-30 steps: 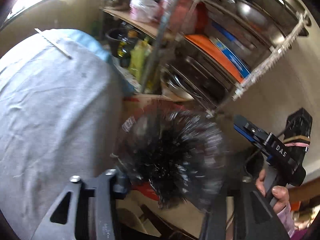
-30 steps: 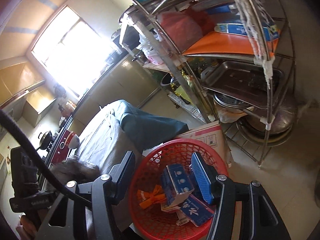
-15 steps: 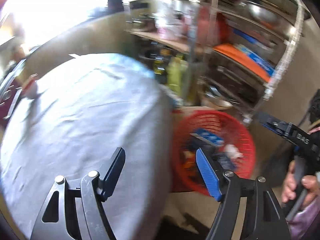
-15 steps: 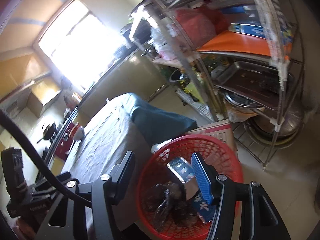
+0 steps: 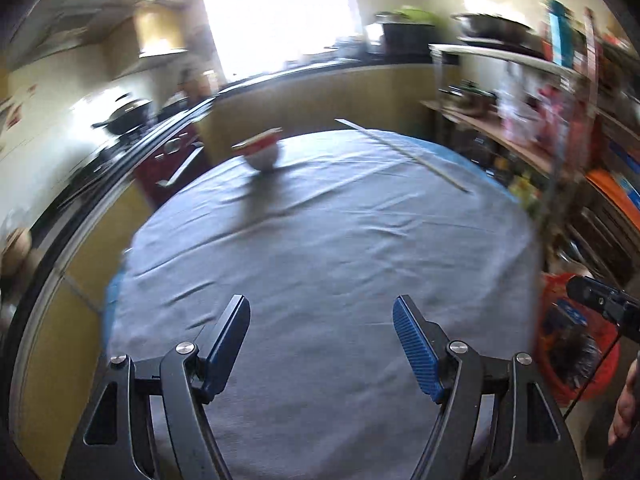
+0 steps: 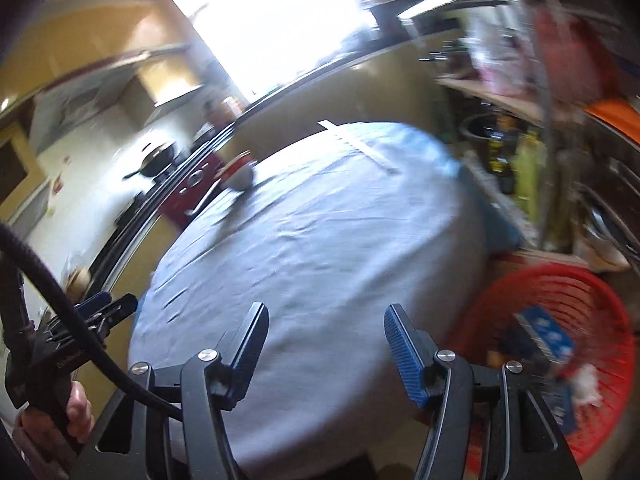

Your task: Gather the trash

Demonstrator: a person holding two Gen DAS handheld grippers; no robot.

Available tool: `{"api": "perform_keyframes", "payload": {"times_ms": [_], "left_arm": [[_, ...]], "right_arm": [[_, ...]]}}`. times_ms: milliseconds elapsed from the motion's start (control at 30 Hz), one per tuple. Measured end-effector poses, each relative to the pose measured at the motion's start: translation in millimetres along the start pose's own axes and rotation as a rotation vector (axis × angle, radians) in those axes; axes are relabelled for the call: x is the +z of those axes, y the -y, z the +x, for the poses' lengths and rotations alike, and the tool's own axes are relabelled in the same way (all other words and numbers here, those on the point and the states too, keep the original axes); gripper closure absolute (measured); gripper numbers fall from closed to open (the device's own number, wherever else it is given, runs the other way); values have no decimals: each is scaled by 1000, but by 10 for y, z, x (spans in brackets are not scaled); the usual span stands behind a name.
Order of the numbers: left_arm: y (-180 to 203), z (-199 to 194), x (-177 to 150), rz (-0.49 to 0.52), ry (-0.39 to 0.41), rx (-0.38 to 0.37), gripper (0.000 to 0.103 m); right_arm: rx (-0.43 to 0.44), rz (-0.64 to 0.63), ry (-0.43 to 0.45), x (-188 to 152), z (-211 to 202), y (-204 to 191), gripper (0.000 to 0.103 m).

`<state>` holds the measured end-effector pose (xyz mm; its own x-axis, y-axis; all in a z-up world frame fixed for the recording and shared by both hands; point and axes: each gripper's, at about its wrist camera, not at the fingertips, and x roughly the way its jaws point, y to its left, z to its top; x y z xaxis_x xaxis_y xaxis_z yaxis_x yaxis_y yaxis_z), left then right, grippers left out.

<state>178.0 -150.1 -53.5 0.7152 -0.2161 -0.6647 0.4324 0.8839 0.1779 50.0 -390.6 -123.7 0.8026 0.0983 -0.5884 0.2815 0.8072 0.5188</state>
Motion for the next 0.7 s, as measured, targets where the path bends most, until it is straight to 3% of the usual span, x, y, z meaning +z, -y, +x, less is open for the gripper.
{"api": "perform_keyframes", "payload": {"times_ms": [133,400,700], "left_arm": [[-410,12,-93,-64,-3,34,28],[-868,-96,-247,-134,41,122,28],[-1148,-186,-390,-193,41,174,28]], "right_arm": [[39,-86,-32,16,265,-532,39],[112,-207,-44,-19,456,-1342,39],[128,-274,-71,-177,511,-1678,37]]}}
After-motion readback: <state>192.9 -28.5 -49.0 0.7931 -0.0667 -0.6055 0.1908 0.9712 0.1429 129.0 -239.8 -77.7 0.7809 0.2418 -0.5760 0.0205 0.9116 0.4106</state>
